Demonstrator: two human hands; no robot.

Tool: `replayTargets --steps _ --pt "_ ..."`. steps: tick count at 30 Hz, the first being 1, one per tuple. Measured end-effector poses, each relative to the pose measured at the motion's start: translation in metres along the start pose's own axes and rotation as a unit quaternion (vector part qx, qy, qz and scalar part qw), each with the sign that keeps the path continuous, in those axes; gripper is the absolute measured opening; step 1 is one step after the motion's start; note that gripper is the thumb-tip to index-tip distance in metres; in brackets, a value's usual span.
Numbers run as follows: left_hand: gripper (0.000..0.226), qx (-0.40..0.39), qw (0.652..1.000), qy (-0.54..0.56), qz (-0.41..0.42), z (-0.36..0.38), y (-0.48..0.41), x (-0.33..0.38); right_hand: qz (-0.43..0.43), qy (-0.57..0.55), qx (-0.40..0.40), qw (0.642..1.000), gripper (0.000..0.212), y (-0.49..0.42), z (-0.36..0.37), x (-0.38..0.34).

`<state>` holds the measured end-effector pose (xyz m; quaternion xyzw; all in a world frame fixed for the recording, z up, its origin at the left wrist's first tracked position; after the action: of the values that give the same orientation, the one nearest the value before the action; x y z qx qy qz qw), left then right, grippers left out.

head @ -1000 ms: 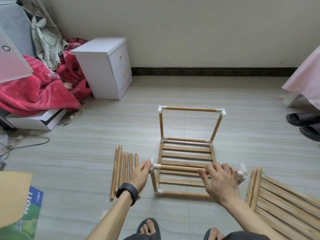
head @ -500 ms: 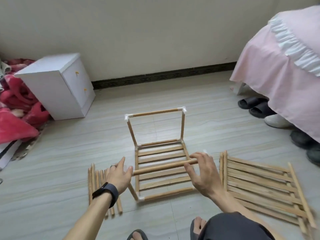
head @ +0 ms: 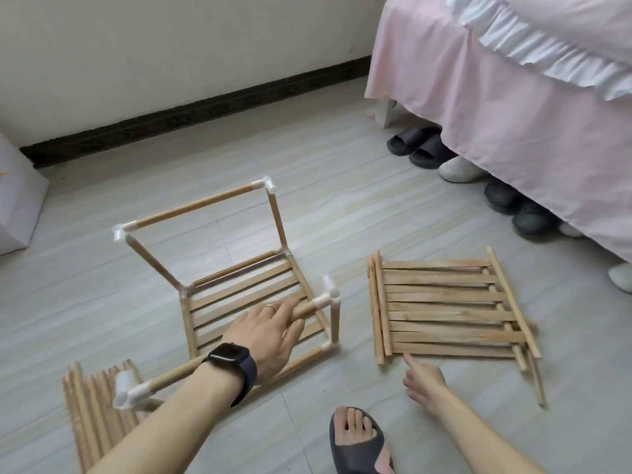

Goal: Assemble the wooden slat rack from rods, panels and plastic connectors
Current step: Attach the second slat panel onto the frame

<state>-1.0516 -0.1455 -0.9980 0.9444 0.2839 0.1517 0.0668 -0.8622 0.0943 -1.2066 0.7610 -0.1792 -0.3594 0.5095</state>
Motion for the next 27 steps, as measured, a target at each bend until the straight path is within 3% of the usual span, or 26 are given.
replayTargets --steps 2,4,6,8,16,21,27 --pt "0.047 0.009 1.000 0.007 0.007 0.008 -0.002 0.001 -0.010 0.027 -0.016 0.999 0.027 -0.002 0.013 -0.007" --pt "0.045 0.015 1.000 0.013 0.009 0.011 -0.001 -0.001 -0.069 0.123 0.070 0.988 0.033 -0.007 0.024 -0.014" --pt "0.044 0.023 1.000 0.015 0.011 0.012 0.000 -0.002 -0.130 0.233 0.158 0.951 0.039 -0.008 0.032 -0.018" --pt "0.044 0.025 1.000 0.014 0.010 0.013 0.002 0.000 -0.142 0.281 0.158 0.936 0.036 -0.009 0.040 -0.019" --pt "0.041 0.019 1.000 0.016 0.004 0.018 0.006 0.002 -0.142 0.335 0.109 0.925 0.028 -0.012 0.041 -0.037" --pt "0.041 0.018 1.000 0.016 0.002 0.017 0.001 -0.004 -0.244 0.402 0.200 0.859 0.049 0.010 0.016 -0.038" --pt "0.044 -0.015 0.999 0.032 -0.007 0.014 0.001 -0.005 -0.360 0.301 0.255 0.846 0.041 0.053 -0.016 -0.045"
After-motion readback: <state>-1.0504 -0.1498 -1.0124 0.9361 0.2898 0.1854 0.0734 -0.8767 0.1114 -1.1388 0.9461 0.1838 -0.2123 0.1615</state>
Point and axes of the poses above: each hand's wrist, its own y-axis away from the middle knuckle, its own z-axis out of the palm, x = y × z, the point moved 1 cm from there along -y, towards the middle knuckle, and after that the axes turned 12 degrees about z, right-handed, at the moved point
